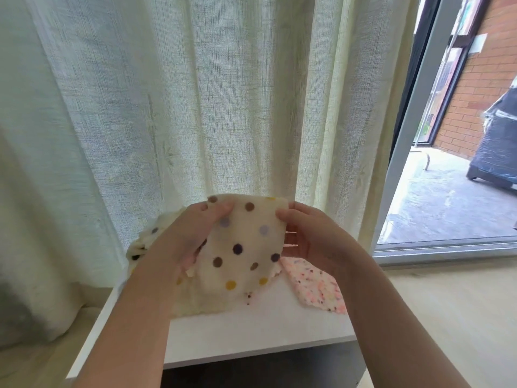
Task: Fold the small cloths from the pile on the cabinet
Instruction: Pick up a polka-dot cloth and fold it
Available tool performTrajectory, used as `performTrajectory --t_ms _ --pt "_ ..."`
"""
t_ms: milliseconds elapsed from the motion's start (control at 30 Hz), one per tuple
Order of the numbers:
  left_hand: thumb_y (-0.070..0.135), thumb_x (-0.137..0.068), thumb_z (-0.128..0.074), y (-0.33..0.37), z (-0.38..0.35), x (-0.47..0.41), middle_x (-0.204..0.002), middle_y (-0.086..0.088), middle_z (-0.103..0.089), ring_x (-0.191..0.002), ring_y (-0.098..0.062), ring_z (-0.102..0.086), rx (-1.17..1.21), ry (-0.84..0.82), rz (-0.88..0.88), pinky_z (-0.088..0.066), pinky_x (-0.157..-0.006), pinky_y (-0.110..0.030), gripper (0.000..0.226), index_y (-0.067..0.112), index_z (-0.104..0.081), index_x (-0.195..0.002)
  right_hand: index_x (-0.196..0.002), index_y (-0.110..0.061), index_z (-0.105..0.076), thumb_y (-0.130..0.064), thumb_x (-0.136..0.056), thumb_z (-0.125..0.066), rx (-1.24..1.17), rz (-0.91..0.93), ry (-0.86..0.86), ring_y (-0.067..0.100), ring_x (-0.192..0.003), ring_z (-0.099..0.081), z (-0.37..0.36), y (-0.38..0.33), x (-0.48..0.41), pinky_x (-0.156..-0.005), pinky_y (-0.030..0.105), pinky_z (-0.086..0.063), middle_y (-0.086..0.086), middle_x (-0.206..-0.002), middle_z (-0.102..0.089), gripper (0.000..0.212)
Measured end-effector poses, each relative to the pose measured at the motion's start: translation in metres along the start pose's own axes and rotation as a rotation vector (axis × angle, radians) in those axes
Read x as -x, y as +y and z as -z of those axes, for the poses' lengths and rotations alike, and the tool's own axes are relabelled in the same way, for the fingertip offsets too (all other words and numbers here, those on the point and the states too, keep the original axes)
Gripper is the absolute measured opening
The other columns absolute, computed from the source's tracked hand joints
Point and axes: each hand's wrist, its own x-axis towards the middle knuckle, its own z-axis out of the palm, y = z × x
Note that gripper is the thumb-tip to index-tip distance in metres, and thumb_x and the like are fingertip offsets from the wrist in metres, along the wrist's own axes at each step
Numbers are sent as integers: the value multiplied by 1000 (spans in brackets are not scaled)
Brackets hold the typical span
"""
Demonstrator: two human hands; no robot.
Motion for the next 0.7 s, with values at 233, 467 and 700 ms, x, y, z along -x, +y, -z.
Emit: performTrajectory --t_ms 233,467,700 --pt "14 -88 -62 1 9 9 -89 -5 -74 -87 -26 -67 10 10 -382 -52 -78 -35 20 27 -78 -91 -86 -23 -77 1 -94 -52 -85 320 -42 15 -62 -62 -5 -10 11 -58 23 -53 3 -76 -71 36" --pt "-27 -84 -38 10 13 19 -67 -2 -61 -64 -10 -60 -116 -122 -574 -46 -59 -14 50 5 -71 -65 -58 -24 -66 4 -76 -42 262 607 -44 9 -57 -54 7 -22 17 -57 16 -43 -5 -61 -61 41" --pt "16 -82 -60 15 13 24 -77 0 -64 -76 -11 -61 -243 -117 -552 -49 -70 -18 19 19 -73 -68 -77 -22 -70 7 -89 -37 311 618 24 10 -69 -56 11 -18 16 -65 19 -45 -5 -76 -65 46"
